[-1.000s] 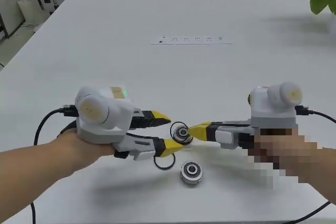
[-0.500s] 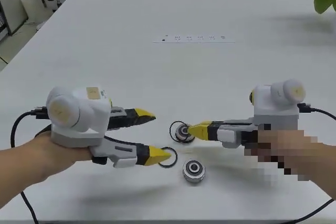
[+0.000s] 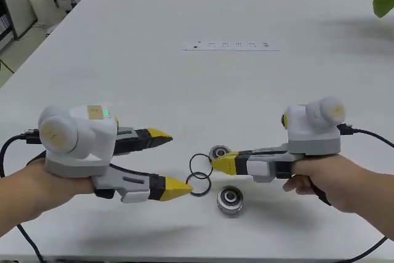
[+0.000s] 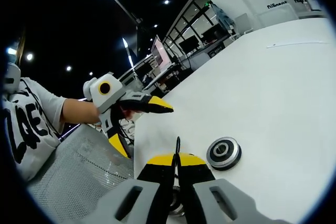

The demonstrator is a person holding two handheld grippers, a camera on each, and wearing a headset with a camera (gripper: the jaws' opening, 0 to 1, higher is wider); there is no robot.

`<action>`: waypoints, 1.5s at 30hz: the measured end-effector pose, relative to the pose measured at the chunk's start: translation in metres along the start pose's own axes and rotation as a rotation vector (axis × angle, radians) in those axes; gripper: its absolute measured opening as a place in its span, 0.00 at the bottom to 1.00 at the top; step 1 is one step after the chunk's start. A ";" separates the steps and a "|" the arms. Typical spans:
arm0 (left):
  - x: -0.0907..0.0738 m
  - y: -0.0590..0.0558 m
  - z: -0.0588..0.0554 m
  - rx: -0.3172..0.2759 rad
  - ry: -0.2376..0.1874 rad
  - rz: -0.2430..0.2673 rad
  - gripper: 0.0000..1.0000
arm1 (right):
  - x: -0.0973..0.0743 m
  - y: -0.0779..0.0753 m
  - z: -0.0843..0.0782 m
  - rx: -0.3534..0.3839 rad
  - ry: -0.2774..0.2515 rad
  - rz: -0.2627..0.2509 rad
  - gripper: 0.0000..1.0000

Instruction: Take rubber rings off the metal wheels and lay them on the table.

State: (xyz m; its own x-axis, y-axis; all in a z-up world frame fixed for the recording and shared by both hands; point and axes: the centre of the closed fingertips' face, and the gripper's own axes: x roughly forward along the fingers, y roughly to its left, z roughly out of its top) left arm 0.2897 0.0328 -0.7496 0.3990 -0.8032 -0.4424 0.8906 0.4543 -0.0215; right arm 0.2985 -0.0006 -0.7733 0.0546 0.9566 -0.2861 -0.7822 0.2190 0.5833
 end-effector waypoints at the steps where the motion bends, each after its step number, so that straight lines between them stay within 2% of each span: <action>1: 0.000 0.000 0.000 -0.001 0.000 0.001 0.63 | 0.001 0.000 -0.001 0.002 0.005 0.004 0.00; 7: -0.003 -0.001 0.000 -0.004 0.002 0.003 0.63 | 0.006 0.003 -0.005 0.020 0.027 0.033 0.00; 12: -0.003 -0.001 -0.003 -0.006 0.009 0.003 0.63 | 0.010 0.005 -0.013 0.007 0.065 0.033 0.00; 16: -0.003 -0.001 -0.005 -0.007 0.015 0.001 0.63 | 0.010 0.002 -0.017 0.003 0.085 0.017 0.00; 21: -0.003 -0.001 -0.006 -0.003 0.021 0.002 0.63 | 0.008 -0.006 -0.019 -0.047 0.104 -0.021 0.00; 28: -0.004 0.000 -0.008 0.000 0.029 0.004 0.62 | 0.008 -0.009 -0.018 -0.063 0.097 -0.043 0.00; 38: -0.004 0.000 -0.010 0.006 0.040 0.006 0.62 | 0.003 -0.011 -0.014 -0.074 0.080 -0.058 0.08; 45: -0.002 0.003 -0.006 0.015 0.037 0.006 0.61 | -0.006 -0.014 -0.002 -0.071 0.033 -0.071 0.10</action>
State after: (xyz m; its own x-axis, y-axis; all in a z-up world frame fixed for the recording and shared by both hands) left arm 0.2902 0.0379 -0.7542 0.3961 -0.7857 -0.4751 0.8915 0.4530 -0.0059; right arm 0.3078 -0.0103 -0.7814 0.0925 0.9321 -0.3503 -0.8193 0.2712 0.5052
